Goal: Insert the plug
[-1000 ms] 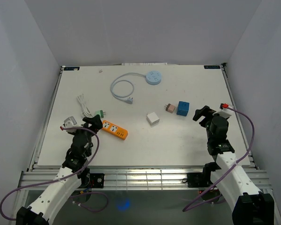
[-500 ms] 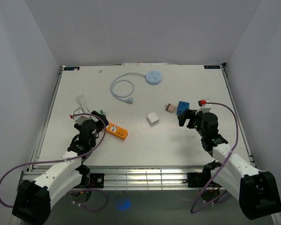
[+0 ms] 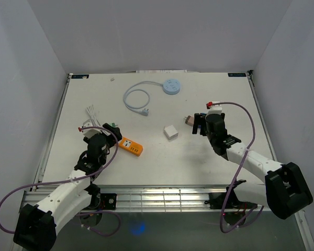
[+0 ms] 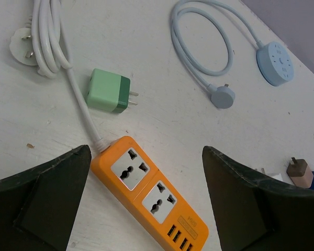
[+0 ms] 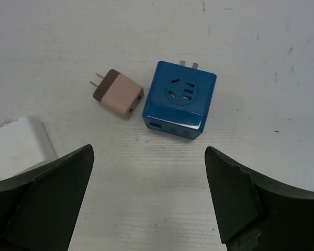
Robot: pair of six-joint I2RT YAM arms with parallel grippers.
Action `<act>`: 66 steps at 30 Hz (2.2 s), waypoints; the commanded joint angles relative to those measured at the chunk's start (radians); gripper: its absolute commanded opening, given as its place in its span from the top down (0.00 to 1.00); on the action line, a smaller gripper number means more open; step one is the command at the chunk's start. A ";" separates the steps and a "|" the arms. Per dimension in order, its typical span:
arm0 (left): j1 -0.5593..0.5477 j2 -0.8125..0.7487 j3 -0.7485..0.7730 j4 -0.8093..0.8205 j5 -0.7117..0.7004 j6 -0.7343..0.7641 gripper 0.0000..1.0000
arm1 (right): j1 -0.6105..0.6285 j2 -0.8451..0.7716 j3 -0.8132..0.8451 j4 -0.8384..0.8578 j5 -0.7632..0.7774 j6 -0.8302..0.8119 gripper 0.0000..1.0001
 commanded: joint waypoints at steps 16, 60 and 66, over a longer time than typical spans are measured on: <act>-0.002 -0.001 0.007 0.020 0.014 0.014 0.02 | -0.108 0.300 0.227 -0.138 0.109 0.202 0.01; -0.017 0.132 0.048 0.216 0.402 0.175 0.05 | -0.025 0.068 0.187 -0.337 -0.557 0.056 0.72; -0.046 0.139 -0.001 0.439 0.622 0.242 0.02 | -0.025 0.062 0.265 -0.478 -0.720 0.024 0.73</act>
